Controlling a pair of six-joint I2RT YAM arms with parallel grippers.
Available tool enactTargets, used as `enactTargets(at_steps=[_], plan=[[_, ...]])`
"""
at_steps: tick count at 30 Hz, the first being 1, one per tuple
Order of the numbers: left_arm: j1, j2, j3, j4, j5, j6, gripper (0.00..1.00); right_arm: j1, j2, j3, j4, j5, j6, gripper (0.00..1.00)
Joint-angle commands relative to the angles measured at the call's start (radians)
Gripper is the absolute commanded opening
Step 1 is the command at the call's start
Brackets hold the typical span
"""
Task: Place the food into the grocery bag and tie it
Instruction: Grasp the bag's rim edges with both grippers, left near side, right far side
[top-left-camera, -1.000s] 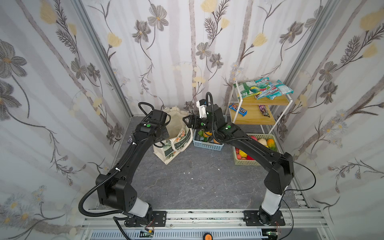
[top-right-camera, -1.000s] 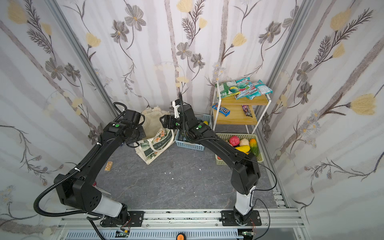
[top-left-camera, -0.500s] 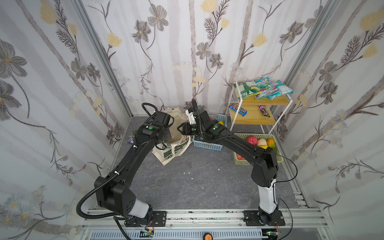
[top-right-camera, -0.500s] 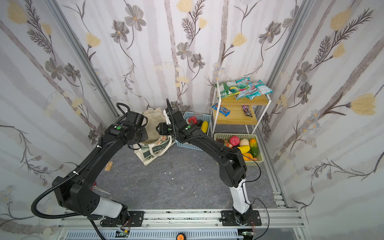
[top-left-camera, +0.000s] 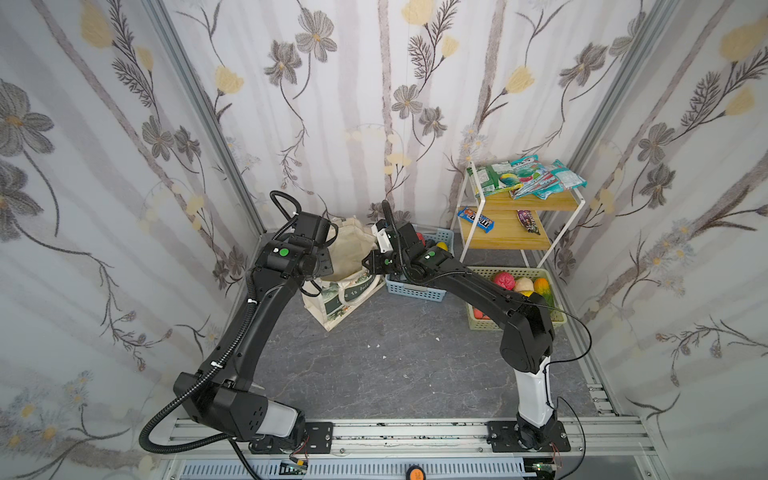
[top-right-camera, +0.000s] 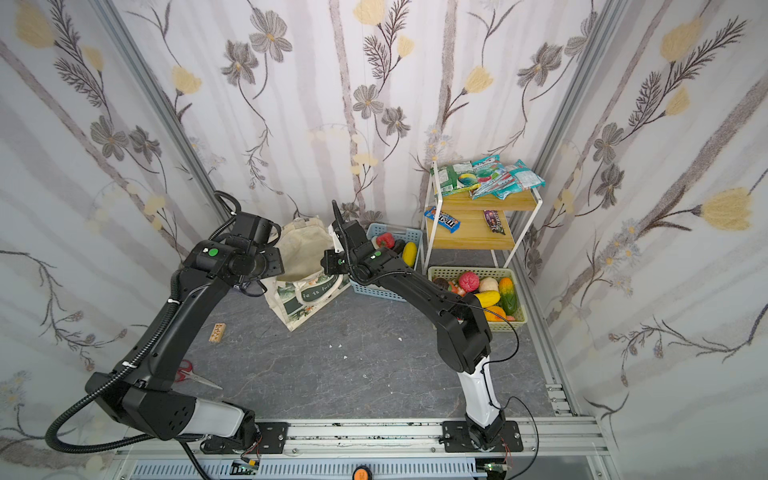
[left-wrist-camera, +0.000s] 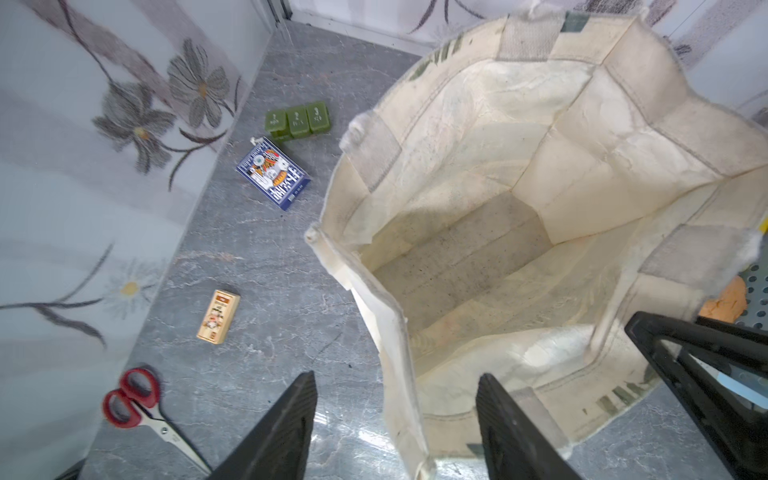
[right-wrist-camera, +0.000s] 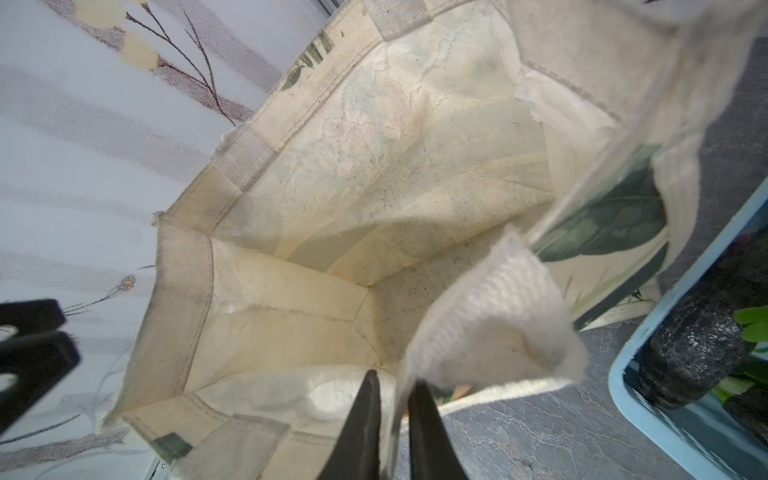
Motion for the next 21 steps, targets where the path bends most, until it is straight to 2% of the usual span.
enactTargets(at_steps=[1,4,9,17,21], plan=[[0.015,0.034,0.056,-0.034,-0.086,0.09,0.69,0.0,-0.003,0.005,-0.024,-0.005,-0.037,0.14],[0.059,0.101,0.114,0.001,-0.075,0.15,0.72,0.0,-0.007,-0.005,-0.023,-0.017,-0.043,0.13],[0.098,0.292,0.275,0.007,-0.041,0.276,0.7,0.002,0.002,-0.006,-0.011,-0.053,-0.037,0.12],[0.145,0.551,0.569,-0.068,0.005,0.37,0.73,0.006,-0.005,-0.02,-0.02,-0.063,-0.047,0.12],[0.165,0.647,0.65,-0.073,0.073,0.397,0.74,0.006,-0.007,-0.023,-0.017,-0.064,-0.055,0.12]])
